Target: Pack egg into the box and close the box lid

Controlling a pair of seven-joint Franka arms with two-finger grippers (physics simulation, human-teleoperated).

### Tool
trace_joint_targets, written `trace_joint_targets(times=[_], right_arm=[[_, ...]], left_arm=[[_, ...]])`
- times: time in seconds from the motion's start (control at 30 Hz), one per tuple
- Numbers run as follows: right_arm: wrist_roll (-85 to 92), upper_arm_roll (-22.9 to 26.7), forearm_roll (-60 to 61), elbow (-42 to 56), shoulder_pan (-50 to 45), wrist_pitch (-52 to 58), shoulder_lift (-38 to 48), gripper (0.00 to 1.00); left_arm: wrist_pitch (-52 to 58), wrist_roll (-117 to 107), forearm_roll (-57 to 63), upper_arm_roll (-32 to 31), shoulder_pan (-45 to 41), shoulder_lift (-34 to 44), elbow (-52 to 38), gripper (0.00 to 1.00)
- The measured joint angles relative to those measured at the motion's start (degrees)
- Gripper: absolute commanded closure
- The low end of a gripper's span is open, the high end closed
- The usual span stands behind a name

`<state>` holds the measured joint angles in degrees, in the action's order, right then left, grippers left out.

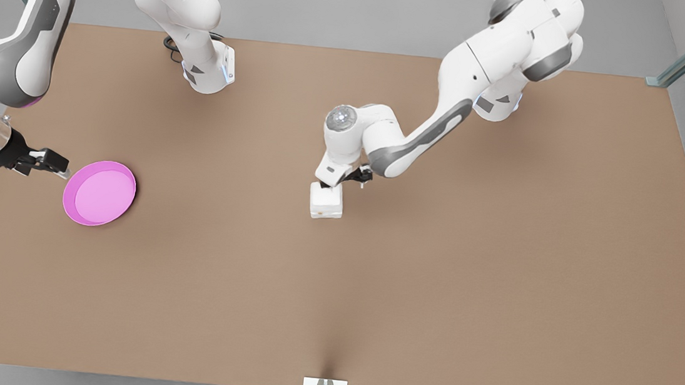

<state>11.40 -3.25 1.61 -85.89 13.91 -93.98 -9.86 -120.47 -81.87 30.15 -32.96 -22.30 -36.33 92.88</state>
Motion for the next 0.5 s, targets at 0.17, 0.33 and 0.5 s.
trace_joint_targets(times=[0.17, 0.33, 0.5], right_arm=[[1.60, -0.01, 0.01, 0.01, 0.26, 0.07, 0.01, 0.00], [2.92, 0.00, 0.01, -0.01, 1.07, 0.07, -0.10, 0.00], [3.91, 0.00, 0.08, -0.01, 0.96, 0.00, -0.13, 0.00]], left_arm=[[10.35, 10.93, 2.14, -0.18, 21.81, 9.65, -8.90, 0.00], [21.09, 24.55, -17.01, 17.29, 22.23, 15.75, -17.00, 0.00], [27.70, 35.60, -25.32, 20.99, 19.12, 16.50, -17.49, 0.00]])
